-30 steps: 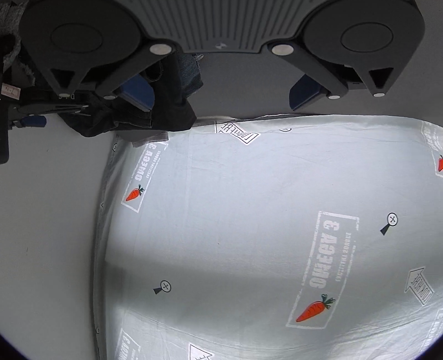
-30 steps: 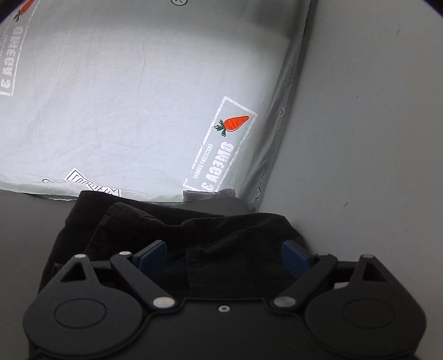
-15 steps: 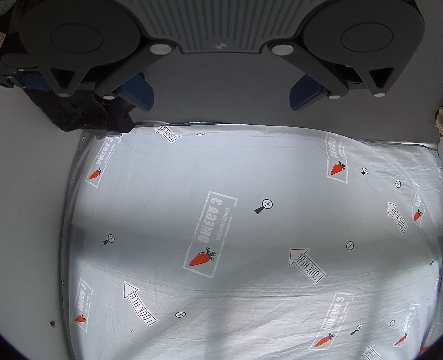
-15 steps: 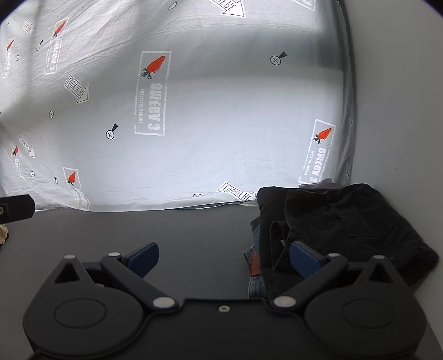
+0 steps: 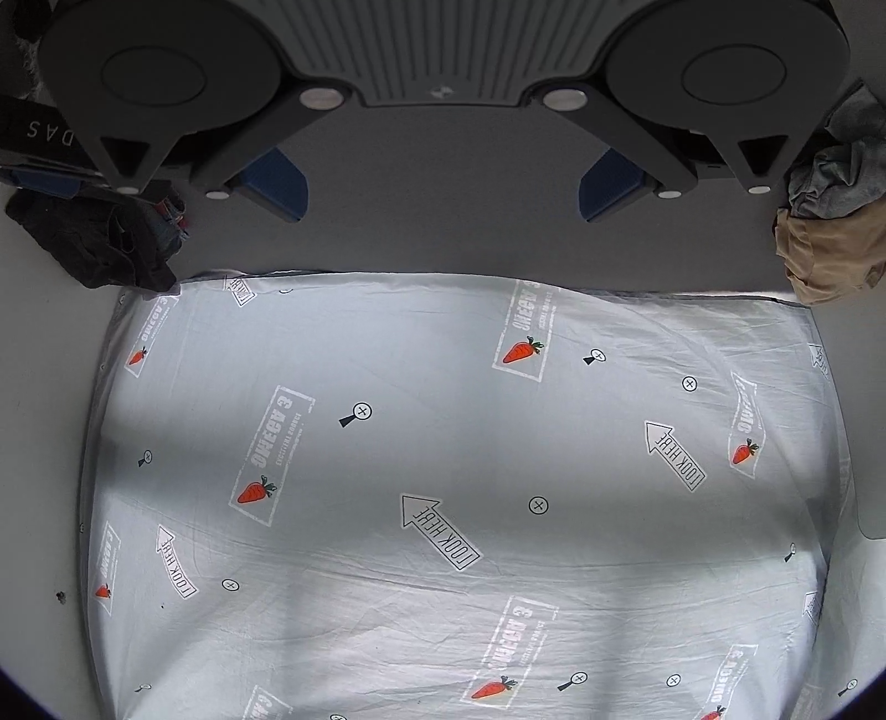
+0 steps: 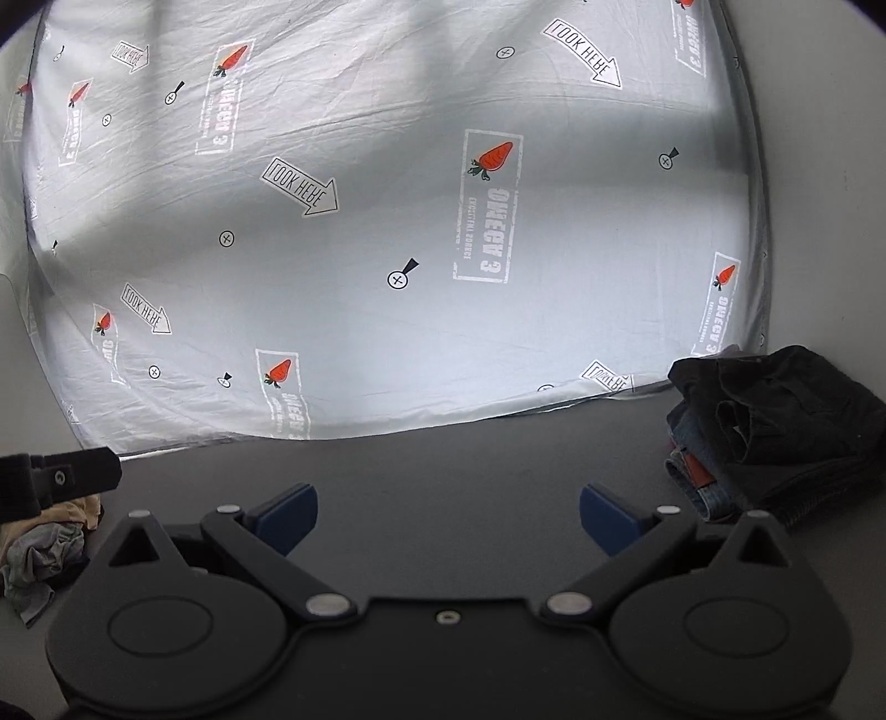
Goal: Fold clothes
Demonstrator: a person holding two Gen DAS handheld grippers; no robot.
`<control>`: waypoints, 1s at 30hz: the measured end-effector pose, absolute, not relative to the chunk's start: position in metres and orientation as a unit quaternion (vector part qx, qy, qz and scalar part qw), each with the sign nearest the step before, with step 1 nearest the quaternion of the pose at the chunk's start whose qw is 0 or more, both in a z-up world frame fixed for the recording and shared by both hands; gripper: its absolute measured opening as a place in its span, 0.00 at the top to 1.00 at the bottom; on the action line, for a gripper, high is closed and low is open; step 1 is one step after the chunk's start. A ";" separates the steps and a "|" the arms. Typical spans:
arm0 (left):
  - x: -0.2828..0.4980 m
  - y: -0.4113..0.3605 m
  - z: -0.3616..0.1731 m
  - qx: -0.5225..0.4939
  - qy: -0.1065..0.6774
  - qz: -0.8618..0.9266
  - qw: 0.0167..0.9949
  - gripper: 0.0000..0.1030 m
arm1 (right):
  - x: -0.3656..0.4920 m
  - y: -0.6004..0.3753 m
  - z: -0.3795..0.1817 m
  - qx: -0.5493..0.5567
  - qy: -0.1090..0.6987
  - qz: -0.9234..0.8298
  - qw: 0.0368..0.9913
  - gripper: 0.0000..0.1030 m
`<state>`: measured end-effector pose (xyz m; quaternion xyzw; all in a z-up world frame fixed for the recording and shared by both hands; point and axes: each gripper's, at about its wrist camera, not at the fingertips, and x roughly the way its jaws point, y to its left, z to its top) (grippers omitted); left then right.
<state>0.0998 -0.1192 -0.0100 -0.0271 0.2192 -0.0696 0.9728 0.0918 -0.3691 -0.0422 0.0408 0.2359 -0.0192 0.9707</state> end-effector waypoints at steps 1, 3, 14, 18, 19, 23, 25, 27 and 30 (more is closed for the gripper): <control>0.095 -0.102 -0.010 -0.022 0.220 -0.071 0.973 0.00 | 0.086 -0.355 -0.039 0.042 0.240 -0.020 0.970 0.01; 0.085 -0.067 -0.009 -0.010 0.222 -0.074 0.972 0.00 | 0.074 -0.326 -0.032 0.044 0.247 -0.022 0.968 0.01; 0.028 0.010 0.009 -0.024 0.300 -0.063 0.952 0.00 | 0.013 -0.189 -0.002 0.044 0.301 -0.029 0.952 0.01; 0.014 0.017 0.005 -0.019 0.315 -0.067 0.947 0.00 | -0.004 -0.169 -0.006 0.020 0.327 -0.034 0.944 0.01; 0.013 0.019 0.004 -0.019 0.318 -0.067 0.946 0.00 | -0.007 -0.167 -0.008 0.019 0.336 -0.035 0.941 0.01; 0.009 0.026 -0.001 -0.017 0.328 -0.070 0.942 0.00 | -0.015 -0.162 -0.015 0.021 0.356 -0.046 0.933 0.01; 0.009 0.029 -0.002 -0.013 0.331 -0.071 0.941 0.00 | -0.017 -0.159 -0.018 0.026 0.360 -0.048 0.932 0.01; 0.008 0.033 -0.003 -0.011 0.332 -0.071 0.941 0.00 | -0.018 -0.153 -0.022 0.030 0.363 -0.047 0.930 0.01; 0.007 0.039 -0.004 -0.009 0.334 -0.070 0.940 0.00 | -0.019 -0.145 -0.024 0.033 0.367 -0.042 0.929 0.01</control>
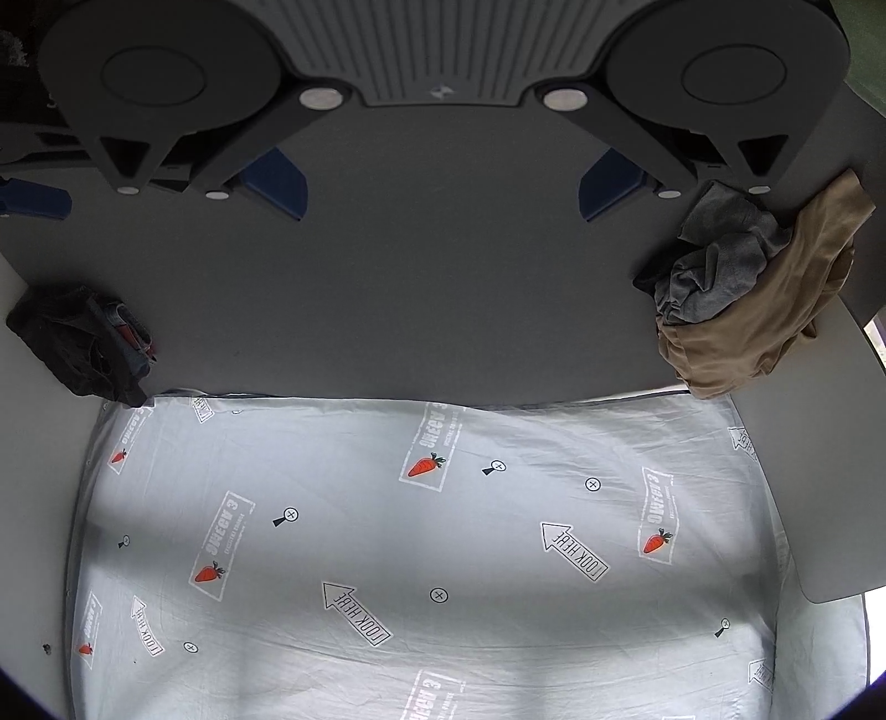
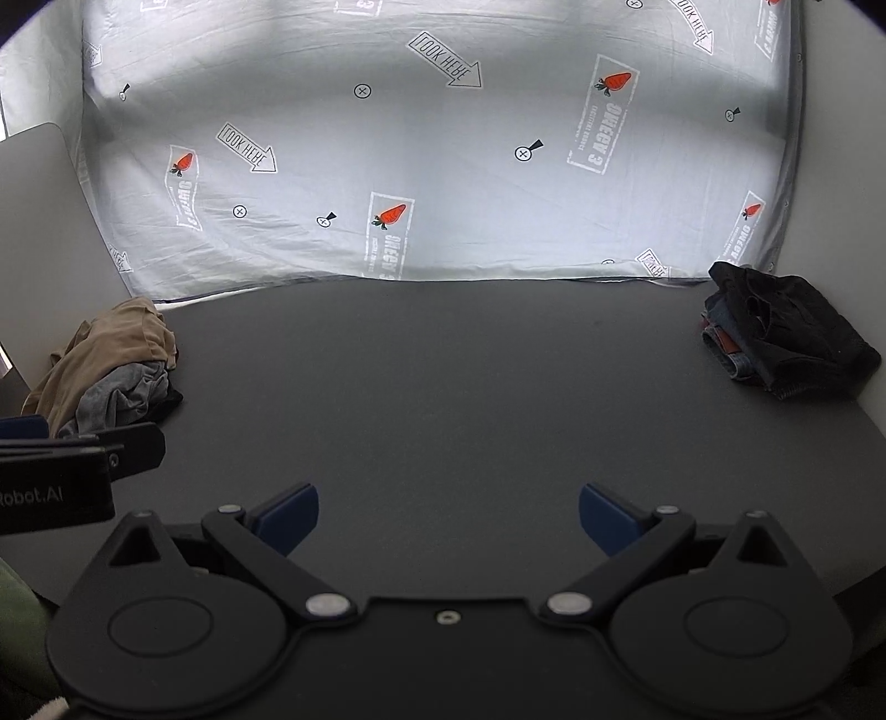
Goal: Fold clothes
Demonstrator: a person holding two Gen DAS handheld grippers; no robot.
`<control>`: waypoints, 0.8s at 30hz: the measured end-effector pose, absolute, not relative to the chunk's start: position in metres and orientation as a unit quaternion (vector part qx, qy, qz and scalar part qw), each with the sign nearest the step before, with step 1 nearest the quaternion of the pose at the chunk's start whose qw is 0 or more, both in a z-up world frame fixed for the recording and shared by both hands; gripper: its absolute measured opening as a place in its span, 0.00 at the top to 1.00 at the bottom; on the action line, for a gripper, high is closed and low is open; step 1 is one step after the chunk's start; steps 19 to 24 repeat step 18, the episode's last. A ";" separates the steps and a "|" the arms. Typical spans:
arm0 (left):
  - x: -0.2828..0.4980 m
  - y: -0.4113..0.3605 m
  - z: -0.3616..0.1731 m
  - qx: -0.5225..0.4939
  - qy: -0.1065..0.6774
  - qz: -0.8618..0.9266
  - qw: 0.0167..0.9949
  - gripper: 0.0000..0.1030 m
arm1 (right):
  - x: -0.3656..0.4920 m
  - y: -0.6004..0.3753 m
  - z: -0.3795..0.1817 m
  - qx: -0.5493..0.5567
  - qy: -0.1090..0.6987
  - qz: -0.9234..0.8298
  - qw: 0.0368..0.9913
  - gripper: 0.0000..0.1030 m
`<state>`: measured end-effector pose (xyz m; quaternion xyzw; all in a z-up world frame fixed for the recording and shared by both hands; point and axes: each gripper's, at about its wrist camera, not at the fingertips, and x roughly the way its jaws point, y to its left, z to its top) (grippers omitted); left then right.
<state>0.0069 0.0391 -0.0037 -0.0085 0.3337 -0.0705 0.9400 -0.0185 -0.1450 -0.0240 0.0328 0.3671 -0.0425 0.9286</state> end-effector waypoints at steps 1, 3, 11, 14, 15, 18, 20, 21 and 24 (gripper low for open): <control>0.006 0.041 -0.004 -0.008 0.334 -0.070 0.940 0.00 | -0.019 -0.142 -0.024 0.031 0.368 -0.041 0.929 0.01; 0.006 0.045 -0.005 -0.006 0.335 -0.070 0.939 0.00 | -0.018 -0.137 -0.024 0.026 0.368 -0.039 0.929 0.01; 0.005 0.056 -0.003 -0.011 0.328 -0.062 0.942 0.00 | -0.016 -0.125 -0.020 0.010 0.364 -0.034 0.931 0.01; 0.005 0.058 -0.002 -0.011 0.326 -0.062 0.943 0.00 | -0.016 -0.123 -0.019 0.008 0.363 -0.036 0.931 0.01; 0.005 0.058 -0.002 -0.011 0.326 -0.062 0.943 0.00 | -0.016 -0.122 -0.019 0.007 0.362 -0.037 0.931 0.01; 0.005 0.059 -0.002 -0.010 0.325 -0.065 0.944 0.00 | -0.017 -0.121 -0.019 0.007 0.363 -0.040 0.931 0.01; 0.005 0.059 -0.002 -0.010 0.325 -0.065 0.944 0.00 | -0.017 -0.121 -0.019 0.007 0.363 -0.040 0.931 0.01; 0.005 0.059 -0.002 -0.010 0.325 -0.065 0.944 0.00 | -0.017 -0.121 -0.019 0.007 0.363 -0.040 0.931 0.01; 0.005 0.059 -0.002 -0.010 0.325 -0.065 0.944 0.00 | -0.017 -0.121 -0.019 0.007 0.363 -0.040 0.931 0.01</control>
